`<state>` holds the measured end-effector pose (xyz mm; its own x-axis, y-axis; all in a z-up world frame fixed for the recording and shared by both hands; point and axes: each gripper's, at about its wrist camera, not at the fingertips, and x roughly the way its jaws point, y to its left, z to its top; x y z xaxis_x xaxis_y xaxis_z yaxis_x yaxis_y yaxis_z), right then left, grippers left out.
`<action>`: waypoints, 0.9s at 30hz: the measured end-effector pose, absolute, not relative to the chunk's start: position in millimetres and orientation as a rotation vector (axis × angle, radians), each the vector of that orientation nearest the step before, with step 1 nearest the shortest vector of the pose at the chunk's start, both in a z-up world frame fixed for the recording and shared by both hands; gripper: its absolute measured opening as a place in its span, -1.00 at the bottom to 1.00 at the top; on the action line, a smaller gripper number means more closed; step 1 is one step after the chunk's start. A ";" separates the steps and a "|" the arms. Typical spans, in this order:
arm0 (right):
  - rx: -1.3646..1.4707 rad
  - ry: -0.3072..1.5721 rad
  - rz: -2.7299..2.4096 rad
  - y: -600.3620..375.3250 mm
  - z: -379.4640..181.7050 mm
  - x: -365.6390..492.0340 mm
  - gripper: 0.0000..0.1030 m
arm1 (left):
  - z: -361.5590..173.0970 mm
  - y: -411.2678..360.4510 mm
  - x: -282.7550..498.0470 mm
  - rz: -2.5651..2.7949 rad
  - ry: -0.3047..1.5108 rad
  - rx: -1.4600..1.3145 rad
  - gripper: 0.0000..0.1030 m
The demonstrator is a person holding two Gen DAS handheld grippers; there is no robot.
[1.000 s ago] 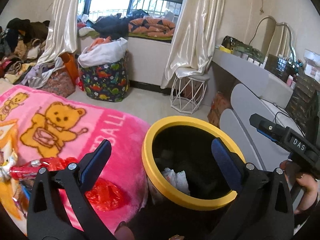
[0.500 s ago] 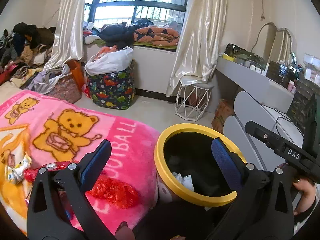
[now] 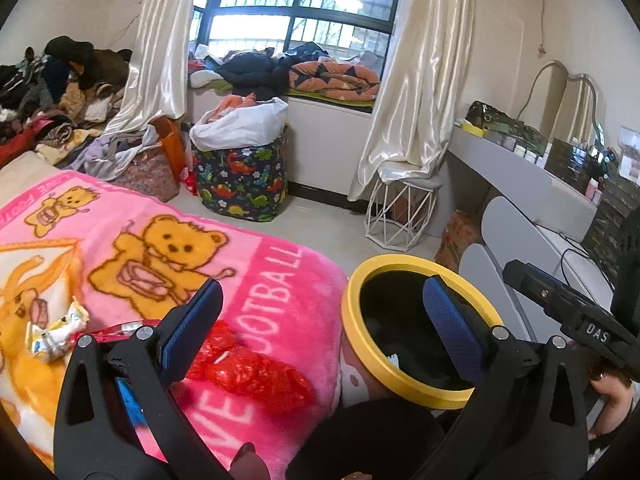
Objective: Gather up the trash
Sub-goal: 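Move both open grippers back toward the trash on the blanket, then grasp the white-yellow snack wrapper with the left gripper while the right grasps the red plastic bag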
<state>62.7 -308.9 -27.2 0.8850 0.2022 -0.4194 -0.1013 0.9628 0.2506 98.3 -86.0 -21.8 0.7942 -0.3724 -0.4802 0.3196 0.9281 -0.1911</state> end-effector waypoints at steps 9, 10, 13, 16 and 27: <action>0.186 0.454 0.217 -280.6 -19.5 63.5 0.66 | -23.6 -49.4 102.3 -0.303 0.526 -0.147 0.79; 0.178 0.454 0.217 -276.7 -18.4 63.3 0.66 | -22.8 -43.8 101.2 -0.298 0.517 -0.155 0.79; 0.158 0.454 0.232 -264.4 -18.0 63.9 0.67 | -23.4 -31.8 101.7 -0.287 0.513 -0.147 0.79; 0.141 0.465 0.242 -255.4 -18.3 67.3 0.67 | -23.5 -19.1 104.3 -0.262 0.504 -0.138 0.79; 0.100 0.520 0.299 -223.9 -24.9 84.5 0.67 | -27.9 33.8 105.5 -0.156 0.496 -0.207 0.79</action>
